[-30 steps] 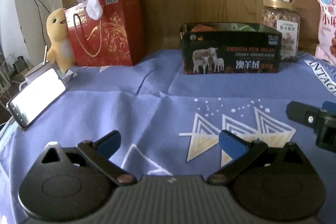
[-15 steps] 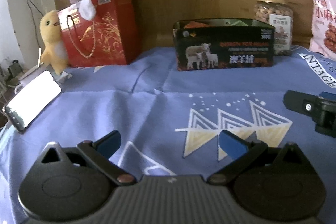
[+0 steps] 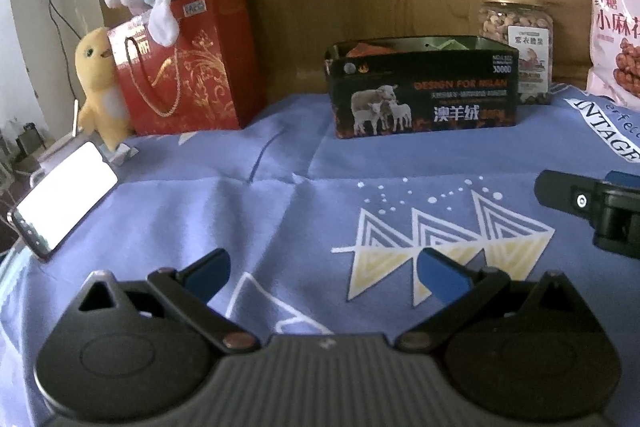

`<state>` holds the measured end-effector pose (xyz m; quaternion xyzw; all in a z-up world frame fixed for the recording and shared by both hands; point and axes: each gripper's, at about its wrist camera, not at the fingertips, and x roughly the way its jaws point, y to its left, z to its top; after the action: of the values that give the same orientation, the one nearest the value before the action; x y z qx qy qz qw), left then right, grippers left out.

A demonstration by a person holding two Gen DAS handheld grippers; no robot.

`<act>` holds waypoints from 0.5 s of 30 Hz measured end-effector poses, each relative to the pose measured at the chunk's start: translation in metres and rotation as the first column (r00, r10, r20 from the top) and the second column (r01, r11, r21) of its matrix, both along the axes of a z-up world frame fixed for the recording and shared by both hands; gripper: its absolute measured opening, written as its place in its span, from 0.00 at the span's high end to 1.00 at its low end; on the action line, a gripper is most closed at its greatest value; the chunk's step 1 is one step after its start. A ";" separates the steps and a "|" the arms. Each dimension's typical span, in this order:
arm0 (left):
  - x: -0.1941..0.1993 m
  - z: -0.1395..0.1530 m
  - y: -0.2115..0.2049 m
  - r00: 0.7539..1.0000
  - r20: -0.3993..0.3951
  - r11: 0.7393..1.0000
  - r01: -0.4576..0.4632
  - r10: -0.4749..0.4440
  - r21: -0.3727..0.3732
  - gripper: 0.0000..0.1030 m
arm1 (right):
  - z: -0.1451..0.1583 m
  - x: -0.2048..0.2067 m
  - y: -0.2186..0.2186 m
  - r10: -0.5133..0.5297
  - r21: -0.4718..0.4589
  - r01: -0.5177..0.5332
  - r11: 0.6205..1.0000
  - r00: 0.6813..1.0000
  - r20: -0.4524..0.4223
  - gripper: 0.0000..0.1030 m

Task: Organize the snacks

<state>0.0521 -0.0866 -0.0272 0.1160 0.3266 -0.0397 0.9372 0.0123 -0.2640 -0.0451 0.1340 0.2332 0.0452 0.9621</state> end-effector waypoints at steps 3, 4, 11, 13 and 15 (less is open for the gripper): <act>-0.003 0.002 0.000 0.999 0.047 1.000 -0.010 0.009 0.022 0.00 | 0.000 0.000 0.000 -0.001 0.001 0.001 1.000 1.000 0.000 0.14; -0.004 0.003 0.000 0.998 0.061 1.000 -0.011 0.010 0.023 0.00 | 0.000 0.000 0.000 0.000 0.000 0.000 1.000 1.000 0.000 0.14; -0.006 0.009 -0.005 0.998 0.057 0.999 -0.010 0.007 0.048 0.00 | 0.000 0.000 0.000 -0.002 0.002 0.002 1.000 1.000 0.000 0.14; -0.005 0.008 -0.007 1.000 0.029 0.998 -0.009 0.007 0.056 0.00 | 0.000 -0.001 0.001 -0.004 0.001 0.004 1.000 1.000 0.002 0.14; -0.004 0.007 -0.007 1.000 0.008 0.999 -0.010 0.010 0.052 0.00 | 0.000 -0.001 0.001 -0.005 -0.001 0.005 1.000 1.000 0.005 0.14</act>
<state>0.0480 -0.0938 -0.0201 0.1388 0.3246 -0.0261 0.9353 0.0116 -0.2632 -0.0447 0.1340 0.2305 0.0432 0.9628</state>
